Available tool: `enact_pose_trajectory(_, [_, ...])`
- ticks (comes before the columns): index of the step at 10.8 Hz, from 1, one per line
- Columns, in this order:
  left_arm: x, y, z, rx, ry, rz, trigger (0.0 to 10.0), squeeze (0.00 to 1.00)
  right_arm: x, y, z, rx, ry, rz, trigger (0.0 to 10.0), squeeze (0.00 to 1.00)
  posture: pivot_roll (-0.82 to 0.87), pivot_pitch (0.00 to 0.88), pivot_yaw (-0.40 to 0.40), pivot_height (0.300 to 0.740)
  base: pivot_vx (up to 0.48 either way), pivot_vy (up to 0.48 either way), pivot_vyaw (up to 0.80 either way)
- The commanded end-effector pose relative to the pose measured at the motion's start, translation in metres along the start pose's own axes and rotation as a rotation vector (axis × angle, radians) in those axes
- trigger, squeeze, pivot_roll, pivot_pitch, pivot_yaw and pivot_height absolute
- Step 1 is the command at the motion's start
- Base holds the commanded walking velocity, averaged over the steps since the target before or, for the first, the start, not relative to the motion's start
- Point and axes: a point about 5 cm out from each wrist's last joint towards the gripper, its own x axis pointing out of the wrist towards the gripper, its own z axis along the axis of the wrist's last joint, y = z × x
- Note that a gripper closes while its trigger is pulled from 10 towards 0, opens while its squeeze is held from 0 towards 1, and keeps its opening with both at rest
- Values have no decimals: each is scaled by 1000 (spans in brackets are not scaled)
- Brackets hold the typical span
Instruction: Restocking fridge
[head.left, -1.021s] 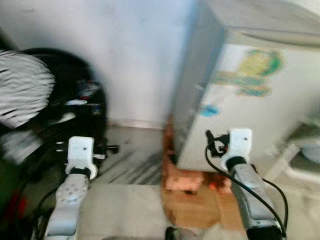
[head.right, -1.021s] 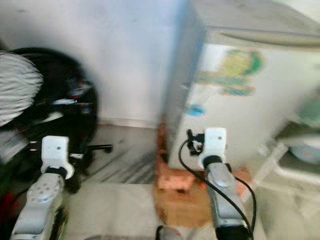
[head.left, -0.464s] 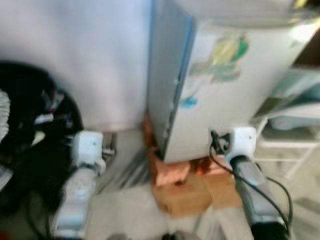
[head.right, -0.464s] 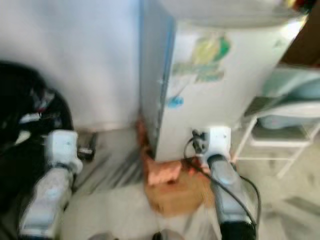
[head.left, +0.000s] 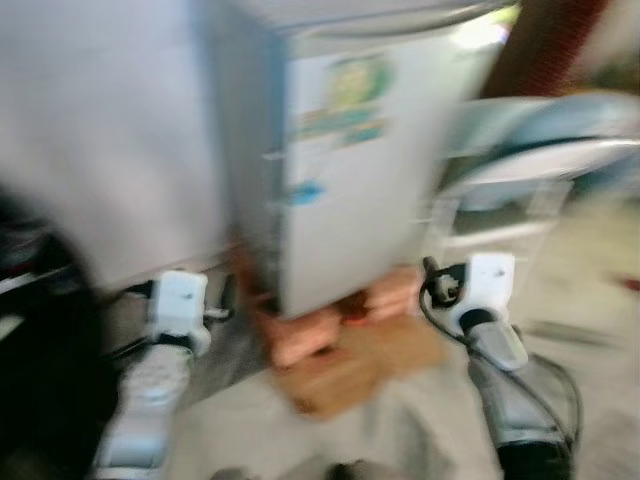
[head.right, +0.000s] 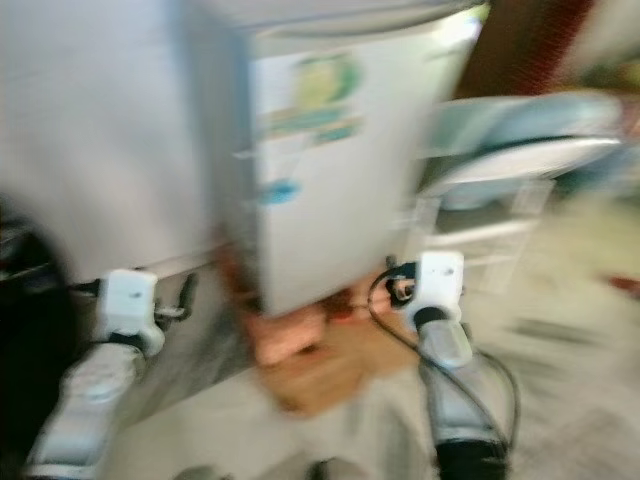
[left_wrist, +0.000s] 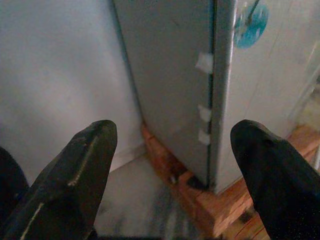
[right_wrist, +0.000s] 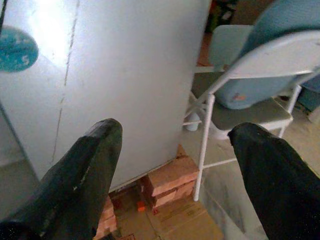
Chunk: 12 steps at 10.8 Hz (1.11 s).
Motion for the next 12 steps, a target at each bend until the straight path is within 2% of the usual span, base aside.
enact_pose_trajectory(1, [1,-3,-2,15,-1,-20,10000,0,0,-5,1,2,-15,-35,10000,0,97,15,18,740,0,0,-744])
enact_pose_trajectory(3, [7,-7,3,56,-15,-44,10000,0,-4,-7,-2,27,-25,-81,10000,0,82,6,68,740,0,0,-719])
enact_pose_trajectory(4, [11,-9,8,75,-29,-84,10000,0,-7,-5,-4,39,-29,-100,10000,0,75,12,79,740,0,0,0])
enact_pose_trajectory(6, [12,-7,7,42,-25,-60,10000,0,-13,-2,-8,33,-14,-87,10000,0,64,21,41,740,0,0,0])
enact_pose_trajectory(7, [10,-7,3,-10,-7,-33,10000,0,-14,-3,-14,32,24,-74,10000,0,62,21,12,740,0,379,-769])
enact_pose_trajectory(8, [9,-8,1,-14,-2,-31,10000,0,-14,-3,-13,27,26,-68,10000,0,62,21,12,740,0,480,-763])
enact_pose_trajectory(10, [8,-7,-2,-1,2,-15,10000,0,-10,-3,-6,13,7,-60,10000,0,62,33,-5,740,0,480,-750])
enact_pose_trajectory(12, [8,-9,7,51,-60,-65,10000,0,-5,-4,-4,10,10,-55,10000,0,82,39,-23,740,0,450,-744])
